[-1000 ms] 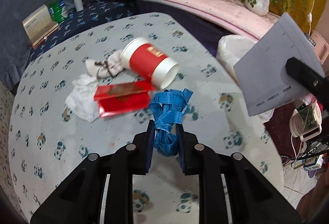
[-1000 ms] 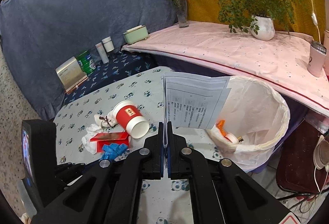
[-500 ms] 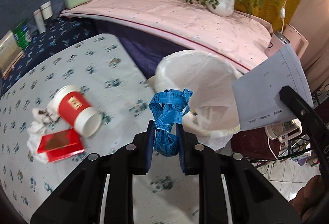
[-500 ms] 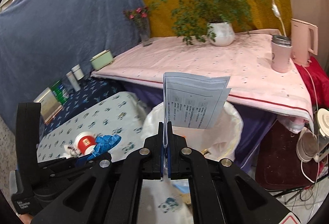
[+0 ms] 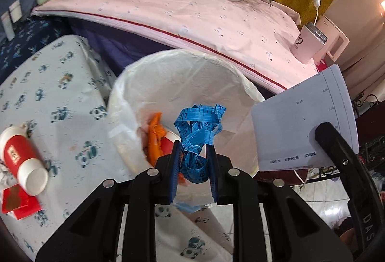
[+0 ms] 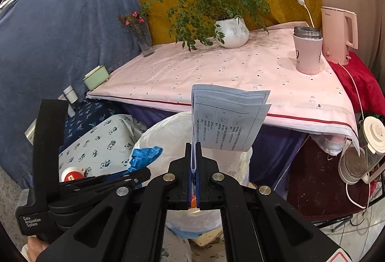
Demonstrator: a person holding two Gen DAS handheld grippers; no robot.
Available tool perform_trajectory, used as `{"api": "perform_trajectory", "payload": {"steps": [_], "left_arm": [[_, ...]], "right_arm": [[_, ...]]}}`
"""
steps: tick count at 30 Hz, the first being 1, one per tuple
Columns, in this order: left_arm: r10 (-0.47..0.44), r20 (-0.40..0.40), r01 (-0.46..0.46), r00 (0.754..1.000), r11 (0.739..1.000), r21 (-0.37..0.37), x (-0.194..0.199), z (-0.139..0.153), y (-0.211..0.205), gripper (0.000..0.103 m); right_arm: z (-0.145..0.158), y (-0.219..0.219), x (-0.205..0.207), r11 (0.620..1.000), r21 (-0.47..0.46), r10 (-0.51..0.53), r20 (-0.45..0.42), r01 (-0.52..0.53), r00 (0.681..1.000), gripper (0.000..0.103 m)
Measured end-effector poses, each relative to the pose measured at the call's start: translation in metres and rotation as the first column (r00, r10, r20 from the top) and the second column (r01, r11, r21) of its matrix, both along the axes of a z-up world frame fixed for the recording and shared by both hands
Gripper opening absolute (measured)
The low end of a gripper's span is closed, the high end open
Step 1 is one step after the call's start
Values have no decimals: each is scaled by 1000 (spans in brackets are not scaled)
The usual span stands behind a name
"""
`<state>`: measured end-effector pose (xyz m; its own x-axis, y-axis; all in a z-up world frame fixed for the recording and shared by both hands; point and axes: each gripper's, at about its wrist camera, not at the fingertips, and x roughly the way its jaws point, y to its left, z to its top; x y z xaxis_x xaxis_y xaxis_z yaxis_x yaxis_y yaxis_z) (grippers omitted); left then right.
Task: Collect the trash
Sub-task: 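Carry the paper sheets and blue glove over the white bin and open both grippers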
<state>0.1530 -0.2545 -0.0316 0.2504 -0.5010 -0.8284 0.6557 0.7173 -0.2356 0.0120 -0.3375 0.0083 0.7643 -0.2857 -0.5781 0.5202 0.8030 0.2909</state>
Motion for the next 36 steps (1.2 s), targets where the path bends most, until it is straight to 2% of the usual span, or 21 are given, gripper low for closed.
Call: {"api": "perform_trajectory", "payload": {"steps": [3,5,7,19,22,23,24,26,34,36], "left_arm": [[18,16,-18,1000,1000,4,5,-2,-4,35],[43,49,-43,998,999,2,6,1,0,55],[66,66,-65,996,998,-13,9,5,7,63],[144,117,-147,983,989,16,19,7,41,64],[170,123,-173,978,985,13,21,8,52,71],[182,130,-185,975,983,10,21,9,56,75],[194,139,-197,971,980,9,21,10,60,76],[207,155,-211,966,977,11,23,12,67,77],[270,179,-277,946,961,13,27,18,103,77],[291,181,-298,939,955,8,27,20,115,82]], "right_arm": [[-2,-5,5,1000,3,1,-4,-1,1000,3],[-3,-6,9,1000,3,7,-4,-7,1000,3],[-3,-4,13,1000,1,15,-6,-15,1000,2],[-6,12,46,997,-7,74,-28,-74,997,4],[-4,16,51,996,-17,82,-25,-83,996,11],[-4,18,52,996,-20,84,-23,-84,996,19],[-2,20,52,996,-25,81,-17,-81,997,32],[2,25,52,996,-35,81,1,-81,997,41],[18,55,55,989,-67,136,1,-136,991,41],[20,63,56,986,-69,149,0,-149,989,41]]}}
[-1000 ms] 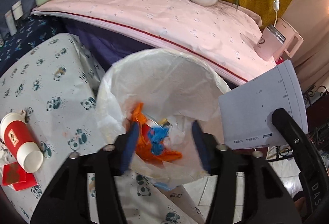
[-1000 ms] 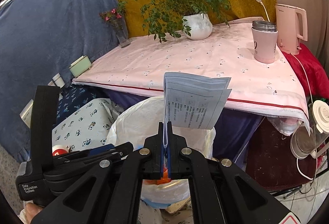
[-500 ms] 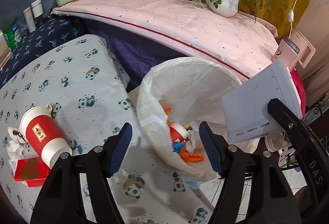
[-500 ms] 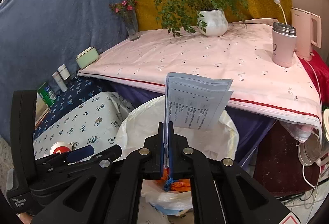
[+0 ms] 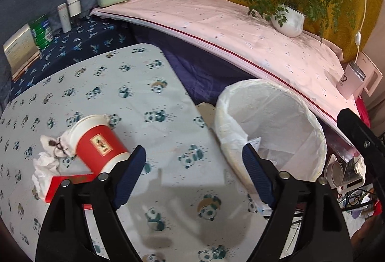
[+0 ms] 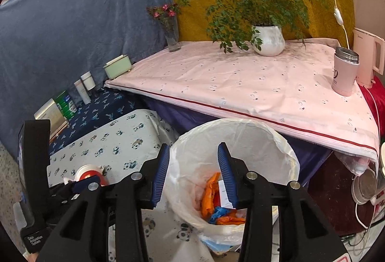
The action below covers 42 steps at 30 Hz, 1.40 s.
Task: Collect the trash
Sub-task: 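Carry the paper sheets and blue glove over the white bin and open both grippers, then move both open grippers back toward the red cup and white tissue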
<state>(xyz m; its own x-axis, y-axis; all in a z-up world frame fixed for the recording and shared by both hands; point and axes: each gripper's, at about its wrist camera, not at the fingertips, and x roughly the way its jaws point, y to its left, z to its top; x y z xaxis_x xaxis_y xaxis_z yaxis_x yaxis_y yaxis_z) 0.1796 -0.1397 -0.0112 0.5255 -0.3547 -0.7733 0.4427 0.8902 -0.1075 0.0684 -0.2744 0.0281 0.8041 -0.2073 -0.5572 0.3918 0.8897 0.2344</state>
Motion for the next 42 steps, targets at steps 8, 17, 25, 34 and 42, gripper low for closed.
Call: {"api": "perform_trajectory", "payload": {"steps": [8,17,25,34,42], "left_arm": [[104,9,-104,995,995,3,-1,3,59,88],[232,-24,-233,972,972,-19,2,-1,135,88],[331,-71,-334,941,942,-30,4,-14,194,90],[416,-159,-428,896,902,-55,20,-35,246,91],[436,-231,-456,870,889,-40,46,-57,255,91]], "right_arm": [[4,45,7,997,-14,72,-11,-72,997,50],[4,101,20,984,-21,173,-32,-174,984,51],[-3,144,35,968,-30,246,-63,-248,967,61],[-23,168,58,952,5,305,-112,-306,946,68],[-52,182,95,936,-23,340,-197,-351,920,69]]}}
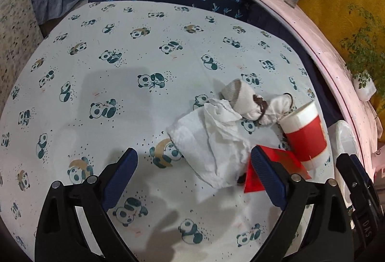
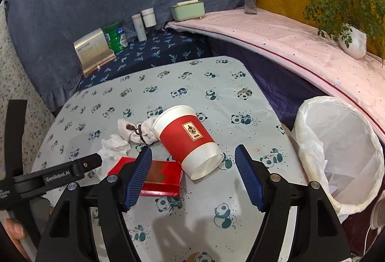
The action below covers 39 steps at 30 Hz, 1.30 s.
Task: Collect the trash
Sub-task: 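Move both open grippers back toward the red cup and white tissue, then grasp the red paper cup with the right gripper while the left gripper grasps the white tissue, then carry the red cup and white tissue over the white bin and open both grippers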
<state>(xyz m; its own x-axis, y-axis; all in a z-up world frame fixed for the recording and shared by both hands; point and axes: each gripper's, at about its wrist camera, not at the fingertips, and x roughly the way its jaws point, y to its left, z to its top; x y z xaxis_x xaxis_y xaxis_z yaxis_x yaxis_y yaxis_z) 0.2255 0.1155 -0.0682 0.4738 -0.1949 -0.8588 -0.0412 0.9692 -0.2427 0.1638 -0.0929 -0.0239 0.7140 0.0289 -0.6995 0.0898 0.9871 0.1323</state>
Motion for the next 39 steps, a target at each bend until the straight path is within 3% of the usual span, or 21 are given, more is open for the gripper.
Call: {"api": "perform_trajectory", "payload": {"steps": [7,12,15,18,20,26,39], "left_arm": [[-8,-76,6,997,1000,-23,29,-24,-5,91],[-41,-57,42,998,999,22,35,-25,-14,89],[-51,-46,53,998,998,34,36,-24,-17,83],[-80,-35,82,996,996,42,35,-21,-22,60],[-102,-33,103,994,994,40,34,-19,-26,35],[-118,0,118,993,991,66,24,-6,-32,15],[-115,110,111,987,993,46,-9,52,-35,13]], "right_arm": [[-25,3,31,999,-19,33,-58,-35,998,70],[-40,7,47,998,-31,43,-87,-46,995,70],[-45,7,51,998,-33,42,-92,-45,995,71],[-47,7,53,998,-33,42,-89,-45,995,70],[-46,9,53,998,-42,41,-87,-45,995,68],[-37,8,41,999,-33,37,-63,-39,997,58],[3,-13,-9,999,-5,-33,23,33,999,56]]}}
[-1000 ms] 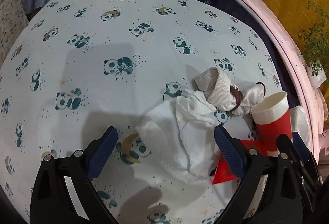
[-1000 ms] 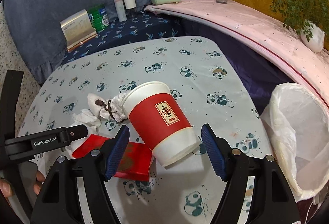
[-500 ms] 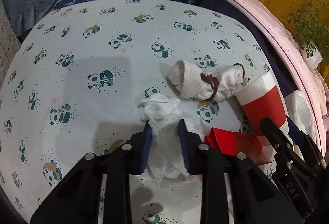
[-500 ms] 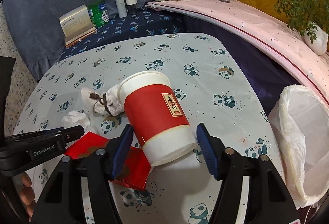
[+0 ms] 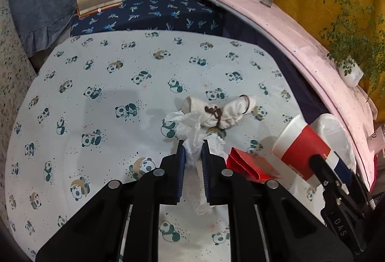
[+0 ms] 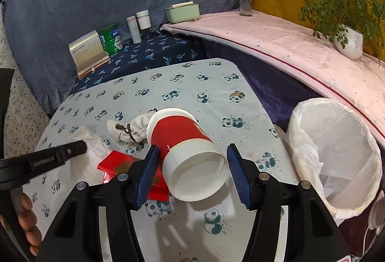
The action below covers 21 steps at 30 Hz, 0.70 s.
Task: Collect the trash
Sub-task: 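Carry the red cup and white tissue over the white bin and open both grippers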
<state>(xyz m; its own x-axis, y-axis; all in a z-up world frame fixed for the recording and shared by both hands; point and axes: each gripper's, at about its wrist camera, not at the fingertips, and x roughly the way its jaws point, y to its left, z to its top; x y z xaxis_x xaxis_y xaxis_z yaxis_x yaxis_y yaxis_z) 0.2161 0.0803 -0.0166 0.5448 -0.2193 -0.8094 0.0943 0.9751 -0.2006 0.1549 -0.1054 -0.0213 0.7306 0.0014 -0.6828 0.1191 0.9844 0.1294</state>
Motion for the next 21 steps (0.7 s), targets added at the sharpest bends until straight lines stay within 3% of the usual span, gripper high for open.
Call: {"api": "perform_trajectory", "payload": {"steps": [21], "left_arm": [[-142,162,145,977,989,-8,-64,80,-63,12]], "right_arm": [[42,-47,-76,993,35,-113,117,109,987,56]]}}
